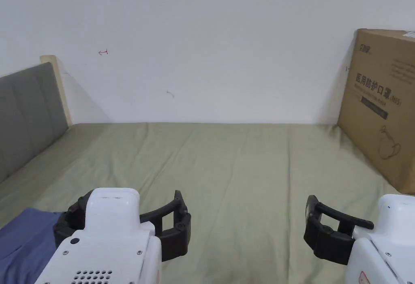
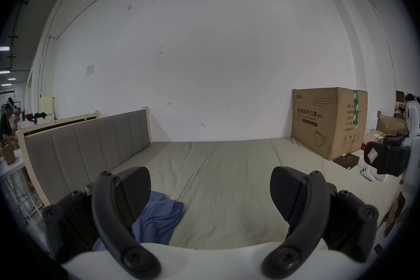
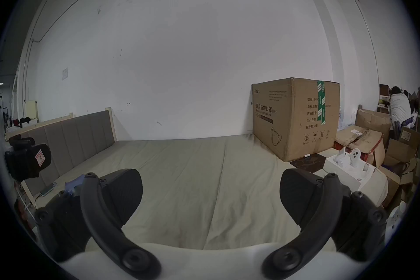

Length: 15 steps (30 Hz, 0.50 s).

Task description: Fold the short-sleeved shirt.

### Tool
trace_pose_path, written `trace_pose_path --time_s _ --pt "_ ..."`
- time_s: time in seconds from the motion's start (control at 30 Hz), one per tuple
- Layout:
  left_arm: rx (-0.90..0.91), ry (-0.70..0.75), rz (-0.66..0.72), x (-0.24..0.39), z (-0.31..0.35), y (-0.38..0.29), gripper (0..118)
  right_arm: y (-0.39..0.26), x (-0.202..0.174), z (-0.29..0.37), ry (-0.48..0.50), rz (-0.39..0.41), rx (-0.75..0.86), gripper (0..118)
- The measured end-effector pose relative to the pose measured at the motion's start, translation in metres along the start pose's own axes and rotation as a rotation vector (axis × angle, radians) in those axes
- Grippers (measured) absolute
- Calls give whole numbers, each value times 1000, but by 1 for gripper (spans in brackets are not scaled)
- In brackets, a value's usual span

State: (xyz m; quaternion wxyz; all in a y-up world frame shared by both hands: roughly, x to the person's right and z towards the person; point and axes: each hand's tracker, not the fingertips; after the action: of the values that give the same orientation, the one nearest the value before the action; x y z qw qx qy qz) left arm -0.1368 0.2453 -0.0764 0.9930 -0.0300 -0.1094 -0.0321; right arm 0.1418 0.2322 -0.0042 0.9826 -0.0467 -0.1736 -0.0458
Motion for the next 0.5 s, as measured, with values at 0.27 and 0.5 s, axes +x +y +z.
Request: trace_pose_path --time_s 0.27,0.5 --pt "53 -112 521 -29 -1 -9 109 15 -39 2 -69 305 112 118" --pt "-46 0 1141 -63 -19 -81 110 -46 -100 -6 -112 1301 195 118"
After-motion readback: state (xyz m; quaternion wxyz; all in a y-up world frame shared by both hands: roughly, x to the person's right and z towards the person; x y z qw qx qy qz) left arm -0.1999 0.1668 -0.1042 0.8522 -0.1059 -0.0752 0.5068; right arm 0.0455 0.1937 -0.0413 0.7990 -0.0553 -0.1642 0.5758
